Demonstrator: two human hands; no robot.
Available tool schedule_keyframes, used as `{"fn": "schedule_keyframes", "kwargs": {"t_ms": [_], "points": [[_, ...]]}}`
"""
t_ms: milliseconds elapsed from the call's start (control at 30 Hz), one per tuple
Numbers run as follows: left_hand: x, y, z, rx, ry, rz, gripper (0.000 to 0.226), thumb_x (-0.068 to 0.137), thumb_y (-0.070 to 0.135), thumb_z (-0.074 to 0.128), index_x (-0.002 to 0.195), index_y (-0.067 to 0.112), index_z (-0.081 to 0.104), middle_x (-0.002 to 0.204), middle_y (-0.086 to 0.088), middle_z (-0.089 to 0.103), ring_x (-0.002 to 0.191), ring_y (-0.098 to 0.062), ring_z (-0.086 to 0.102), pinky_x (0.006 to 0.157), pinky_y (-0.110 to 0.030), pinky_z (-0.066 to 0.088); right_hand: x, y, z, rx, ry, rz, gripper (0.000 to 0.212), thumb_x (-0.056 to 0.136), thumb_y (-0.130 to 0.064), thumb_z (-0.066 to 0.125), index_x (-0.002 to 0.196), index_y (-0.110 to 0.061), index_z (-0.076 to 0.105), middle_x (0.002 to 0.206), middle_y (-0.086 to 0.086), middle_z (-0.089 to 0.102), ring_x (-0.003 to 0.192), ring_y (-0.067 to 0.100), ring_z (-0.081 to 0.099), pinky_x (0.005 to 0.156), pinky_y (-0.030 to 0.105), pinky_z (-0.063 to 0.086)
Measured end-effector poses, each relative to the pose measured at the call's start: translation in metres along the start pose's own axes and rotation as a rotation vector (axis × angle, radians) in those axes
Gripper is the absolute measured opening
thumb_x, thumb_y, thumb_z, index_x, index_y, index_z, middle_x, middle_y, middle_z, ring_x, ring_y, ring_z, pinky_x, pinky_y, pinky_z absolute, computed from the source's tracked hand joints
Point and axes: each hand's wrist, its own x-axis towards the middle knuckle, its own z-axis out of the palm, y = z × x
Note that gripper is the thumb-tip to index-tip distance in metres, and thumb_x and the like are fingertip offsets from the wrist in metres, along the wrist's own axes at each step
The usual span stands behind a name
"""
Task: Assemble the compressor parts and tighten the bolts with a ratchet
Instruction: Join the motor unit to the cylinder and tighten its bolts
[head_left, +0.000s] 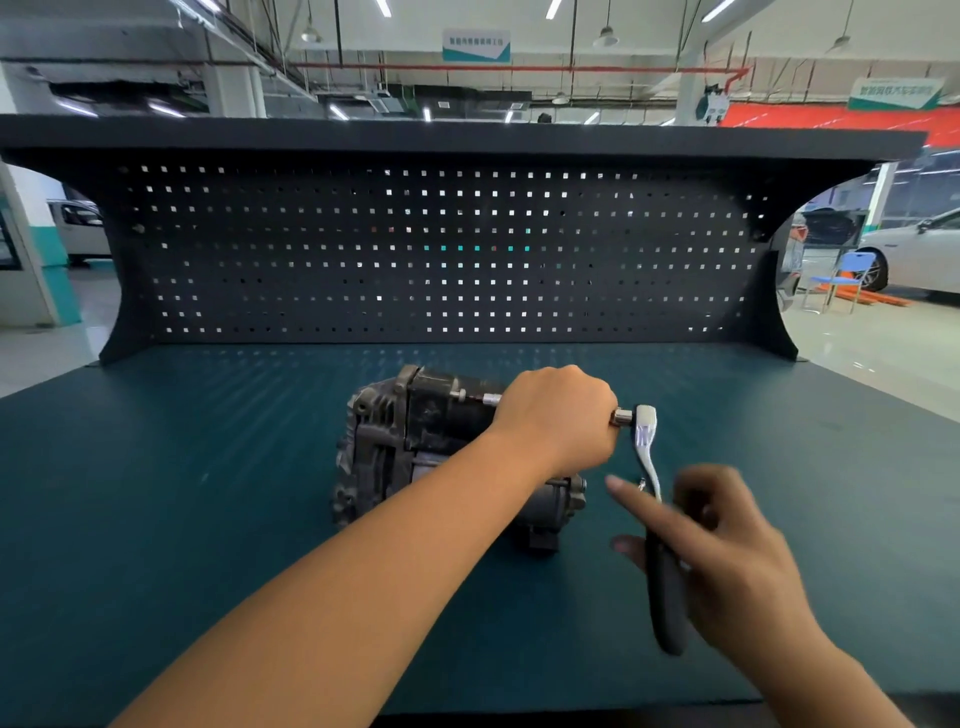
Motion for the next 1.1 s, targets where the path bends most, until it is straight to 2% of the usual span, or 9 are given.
{"fn": "schedule_keyframes", "kwargs": {"t_ms": [133, 300, 467, 600, 733, 833, 900, 1000, 1100], "points": [[-0.005, 0.001, 0.006, 0.014, 0.112, 0.006, 0.023, 0.086, 0.027, 0.045, 0.065, 0.017, 0.047, 0.065, -0.004, 0.054, 0.058, -0.026, 0.038, 0.051, -0.026, 0.023, 0.067, -0.007, -0.011, 0.375, 0.131, 0.173, 0.02, 0.084, -0.043, 0.057, 0.097, -0.033, 0.069, 0.095, -0.009, 0.051, 0.087, 0.015, 0.055, 0.078, 0.024, 0.042], [-0.006, 0.0, 0.006, 0.067, 0.251, 0.027, 0.028, 0.09, 0.037, 0.047, 0.071, 0.017, 0.042, 0.061, 0.002, 0.044, 0.057, -0.022, 0.042, 0.046, -0.025, 0.015, 0.137, -0.002, 0.002, 1.114, 0.225, 0.836, 0.016, 0.094, -0.029, 0.056, 0.085, -0.016, 0.056, 0.05, -0.009, 0.053, 0.047, 0.007, 0.05, 0.047, 0.018, 0.044], [-0.017, -0.001, 0.007, 0.148, 0.222, 0.073, 0.034, 0.056, 0.037, 0.081, 0.048, 0.016, 0.056, 0.041, 0.003, 0.051, 0.035, -0.017, 0.049, 0.04, -0.014, 0.022, 0.141, 0.013, 0.014, 1.304, 0.237, 1.204, 0.03, 0.093, -0.034, 0.056, 0.07, -0.019, 0.043, 0.041, -0.011, 0.026, 0.034, 0.004, 0.021, 0.036, 0.015, 0.02], [-0.012, 0.002, 0.009, 0.098, 0.236, 0.069, 0.035, 0.087, 0.027, 0.053, 0.058, 0.009, 0.059, 0.052, -0.005, 0.059, 0.043, -0.024, 0.049, 0.046, -0.016, 0.016, 0.109, -0.018, 0.009, 1.114, 0.444, 0.776, 0.042, 0.082, -0.024, 0.064, 0.053, -0.022, 0.034, 0.047, -0.007, 0.027, 0.043, 0.008, 0.024, 0.041, 0.018, 0.025], [0.0, 0.0, 0.0, 0.045, 0.194, 0.028, 0.037, 0.091, 0.031, 0.038, 0.056, 0.018, 0.041, 0.058, 0.002, 0.053, 0.054, -0.026, 0.045, 0.048, -0.022, 0.019, 0.07, -0.039, 0.009, 0.64, 0.302, 0.078, 0.037, 0.081, -0.012, 0.056, 0.049, -0.007, 0.039, 0.055, 0.004, 0.038, 0.055, 0.018, 0.034, 0.056, 0.022, 0.03], [0.004, -0.003, 0.006, 0.038, 0.125, 0.03, 0.044, 0.092, 0.039, 0.036, 0.054, 0.02, 0.03, 0.054, 0.007, 0.039, 0.055, -0.022, 0.036, 0.046, -0.025, 0.015, 0.061, -0.037, 0.016, 0.526, 0.304, 0.007, 0.039, 0.082, -0.01, 0.051, 0.045, -0.004, 0.04, 0.055, 0.005, 0.037, 0.054, 0.018, 0.034, 0.056, 0.024, 0.031], [0.0, -0.001, 0.011, 0.038, 0.143, 0.06, 0.035, 0.09, 0.031, 0.039, 0.059, 0.015, 0.035, 0.06, 0.002, 0.049, 0.057, -0.026, 0.041, 0.047, -0.025, 0.016, 0.072, -0.038, 0.014, 0.556, 0.349, 0.237, 0.044, 0.083, -0.023, 0.051, 0.045, -0.008, 0.033, 0.054, -0.007, 0.029, 0.051, 0.007, 0.029, 0.049, 0.02, 0.027], [-0.01, 0.0, 0.012, 0.037, 0.177, 0.063, 0.022, 0.085, 0.023, 0.049, 0.065, 0.017, 0.042, 0.068, -0.006, 0.061, 0.058, -0.029, 0.043, 0.046, -0.022, 0.013, 0.109, -0.023, 0.01, 0.994, 0.413, 0.882, 0.05, 0.073, -0.042, 0.059, 0.043, -0.012, 0.033, 0.042, -0.006, 0.026, 0.04, 0.01, 0.023, 0.039, 0.02, 0.021], [-0.019, 0.004, 0.008, 0.125, 0.199, 0.025, 0.02, 0.066, 0.024, 0.07, 0.057, 0.015, 0.054, 0.053, -0.001, 0.057, 0.049, -0.023, 0.053, 0.043, -0.018, 0.026, 0.141, 0.009, 0.013, 1.251, 0.252, 1.167, 0.048, 0.086, -0.038, 0.062, 0.055, -0.022, 0.029, 0.04, -0.007, 0.021, 0.033, 0.008, 0.017, 0.034, 0.015, 0.016]]}}
